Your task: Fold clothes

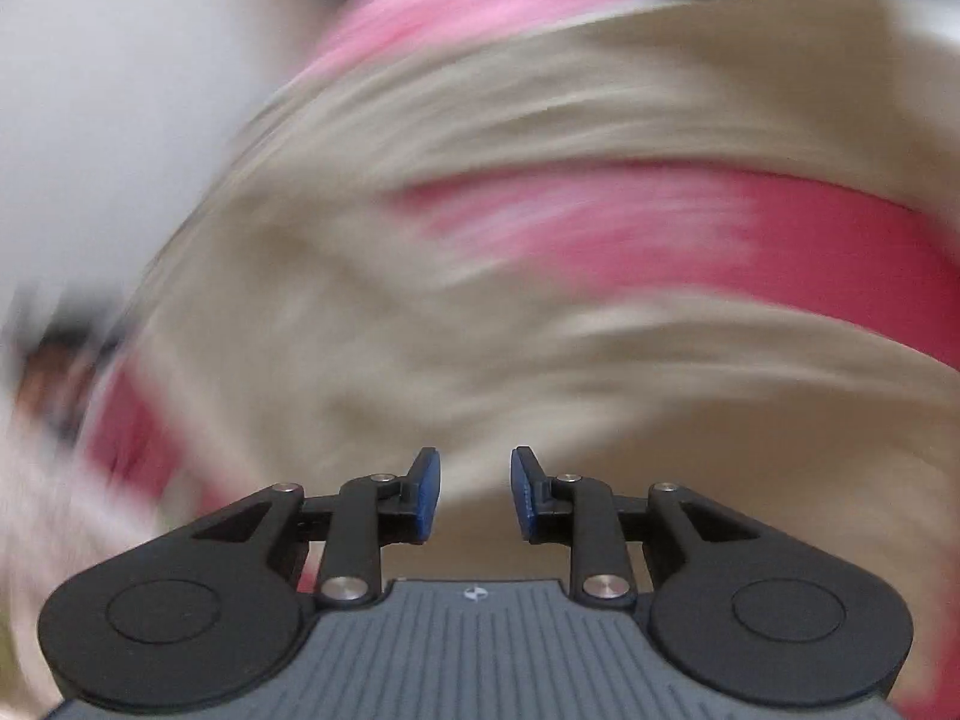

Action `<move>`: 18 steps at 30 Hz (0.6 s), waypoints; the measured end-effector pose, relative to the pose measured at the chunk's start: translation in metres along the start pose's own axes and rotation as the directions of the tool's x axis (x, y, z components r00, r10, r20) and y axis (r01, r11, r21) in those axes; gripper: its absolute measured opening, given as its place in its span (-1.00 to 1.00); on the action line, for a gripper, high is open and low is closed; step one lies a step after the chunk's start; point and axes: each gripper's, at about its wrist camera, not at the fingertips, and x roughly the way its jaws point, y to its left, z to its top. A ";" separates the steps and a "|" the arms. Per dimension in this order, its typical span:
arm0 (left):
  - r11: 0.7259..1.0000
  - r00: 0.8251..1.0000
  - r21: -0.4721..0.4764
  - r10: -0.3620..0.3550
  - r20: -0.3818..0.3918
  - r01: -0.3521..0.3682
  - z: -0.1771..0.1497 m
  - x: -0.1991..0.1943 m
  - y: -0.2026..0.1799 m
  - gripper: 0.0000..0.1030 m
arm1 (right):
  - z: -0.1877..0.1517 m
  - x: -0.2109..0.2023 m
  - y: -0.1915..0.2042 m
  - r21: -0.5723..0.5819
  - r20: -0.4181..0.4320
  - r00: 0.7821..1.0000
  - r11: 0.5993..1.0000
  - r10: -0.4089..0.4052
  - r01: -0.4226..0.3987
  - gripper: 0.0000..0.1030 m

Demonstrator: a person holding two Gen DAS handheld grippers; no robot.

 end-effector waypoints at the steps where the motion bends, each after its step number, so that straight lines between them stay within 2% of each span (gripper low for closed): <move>1: 1.000 1.000 0.001 0.002 0.001 -0.002 0.000 0.000 0.000 -0.70 | 0.001 -0.014 -0.028 0.122 0.037 0.996 0.989 -0.083 0.078 -0.38; 2: 1.000 1.000 -0.001 0.004 0.001 -0.004 0.000 0.001 0.000 -0.70 | -0.004 -0.026 -0.053 0.260 0.046 0.987 0.956 -0.152 0.135 -0.36; 3: 1.000 1.000 -0.005 0.006 0.000 -0.006 -0.001 0.001 0.000 -0.69 | -0.011 -0.038 -0.078 0.399 0.042 0.976 0.899 -0.215 0.181 -0.36; 4: 1.000 1.000 -0.011 0.008 -0.001 -0.008 -0.001 0.001 -0.001 -0.69 | -0.024 -0.047 -0.100 0.538 0.018 0.970 0.820 -0.244 0.196 -0.36; 5: 1.000 1.000 -0.021 0.010 -0.003 -0.010 0.000 0.001 0.000 -0.69 | -0.038 -0.052 -0.112 0.626 -0.001 0.969 0.756 -0.245 0.192 -0.36; 7: 0.999 1.000 -0.036 0.017 -0.008 -0.018 0.001 0.002 -0.001 -0.69 | -0.070 -0.054 -0.123 0.742 -0.056 0.965 0.636 -0.257 0.213 -0.35; 10: 0.999 0.999 -0.042 0.030 -0.015 -0.031 0.002 0.003 -0.002 -0.69 | -0.106 -0.046 -0.127 0.828 -0.074 0.966 0.524 -0.248 0.198 -0.35; 13: 0.998 0.999 -0.042 0.043 -0.024 -0.044 0.004 0.005 -0.004 -0.69 | -0.126 -0.032 -0.130 0.888 -0.008 0.967 0.442 -0.256 0.125 -0.35; 16: 0.997 0.998 -0.049 0.054 -0.022 -0.055 0.003 0.004 -0.005 -0.71 | -0.140 -0.025 -0.126 0.914 0.084 0.947 0.402 -0.310 0.050 -0.38; 18: 0.997 0.997 -0.036 0.071 -0.012 -0.071 0.002 0.003 -0.009 -0.75 | -0.146 -0.028 -0.118 0.911 0.126 0.931 0.410 -0.342 0.028 -0.87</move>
